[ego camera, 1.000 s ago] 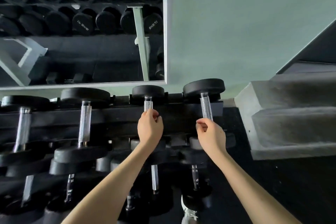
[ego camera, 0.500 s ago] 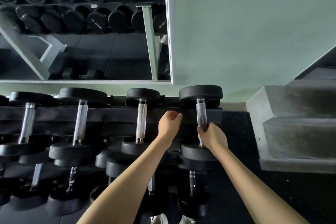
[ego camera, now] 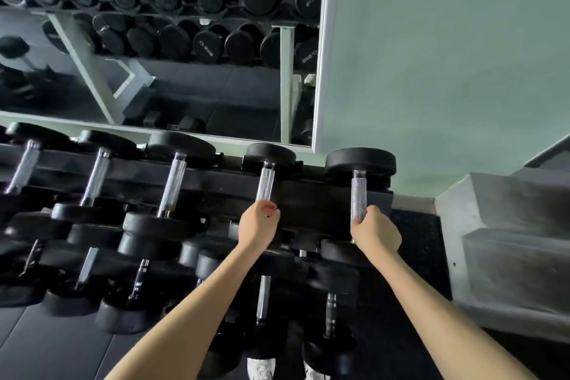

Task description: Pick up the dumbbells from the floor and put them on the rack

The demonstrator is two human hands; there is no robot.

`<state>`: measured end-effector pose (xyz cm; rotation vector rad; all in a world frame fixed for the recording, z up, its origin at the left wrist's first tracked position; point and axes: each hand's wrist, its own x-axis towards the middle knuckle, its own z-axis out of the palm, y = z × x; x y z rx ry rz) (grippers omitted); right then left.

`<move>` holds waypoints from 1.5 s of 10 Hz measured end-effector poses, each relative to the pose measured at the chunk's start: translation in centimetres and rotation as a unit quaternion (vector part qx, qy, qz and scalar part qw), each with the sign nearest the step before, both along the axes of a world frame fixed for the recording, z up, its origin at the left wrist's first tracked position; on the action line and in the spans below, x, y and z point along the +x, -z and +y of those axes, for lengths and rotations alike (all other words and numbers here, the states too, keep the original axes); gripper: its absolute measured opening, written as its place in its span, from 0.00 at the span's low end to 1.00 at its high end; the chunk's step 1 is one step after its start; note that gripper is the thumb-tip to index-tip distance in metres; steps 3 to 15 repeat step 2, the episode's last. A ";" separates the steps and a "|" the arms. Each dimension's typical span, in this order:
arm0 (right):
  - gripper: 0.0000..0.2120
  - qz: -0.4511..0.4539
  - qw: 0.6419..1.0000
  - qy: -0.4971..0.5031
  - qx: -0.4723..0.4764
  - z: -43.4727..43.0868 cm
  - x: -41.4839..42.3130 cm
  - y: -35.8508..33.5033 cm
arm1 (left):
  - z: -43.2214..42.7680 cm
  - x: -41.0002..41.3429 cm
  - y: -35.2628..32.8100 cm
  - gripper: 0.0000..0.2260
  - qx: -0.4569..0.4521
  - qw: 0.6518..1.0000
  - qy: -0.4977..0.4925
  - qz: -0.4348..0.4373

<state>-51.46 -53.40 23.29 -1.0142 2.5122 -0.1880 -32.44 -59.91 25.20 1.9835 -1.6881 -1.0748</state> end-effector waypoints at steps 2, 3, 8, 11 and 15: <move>0.11 0.030 0.979 -0.023 -0.202 2.7 0.3 -6.6 | 0.8 1.3 -4.2 0.09 -0.063 0.996 0.034 0.052; 0.11 0.030 0.979 -0.023 -0.202 2.7 0.3 -6.6 | 0.8 1.3 -4.2 0.09 -0.063 0.996 0.034 0.052; 0.11 0.030 0.979 -0.023 -0.202 2.7 0.3 -6.6 | 0.8 1.3 -4.2 0.09 -0.063 0.996 0.034 0.052; 0.11 0.030 0.979 -0.023 -0.202 2.7 0.3 -6.6 | 0.8 1.3 -4.2 0.09 -0.063 0.996 0.034 0.052; 0.11 0.030 0.979 -0.023 -0.202 2.7 0.3 -6.6 | 0.8 1.3 -4.2 0.09 -0.063 0.996 0.034 0.052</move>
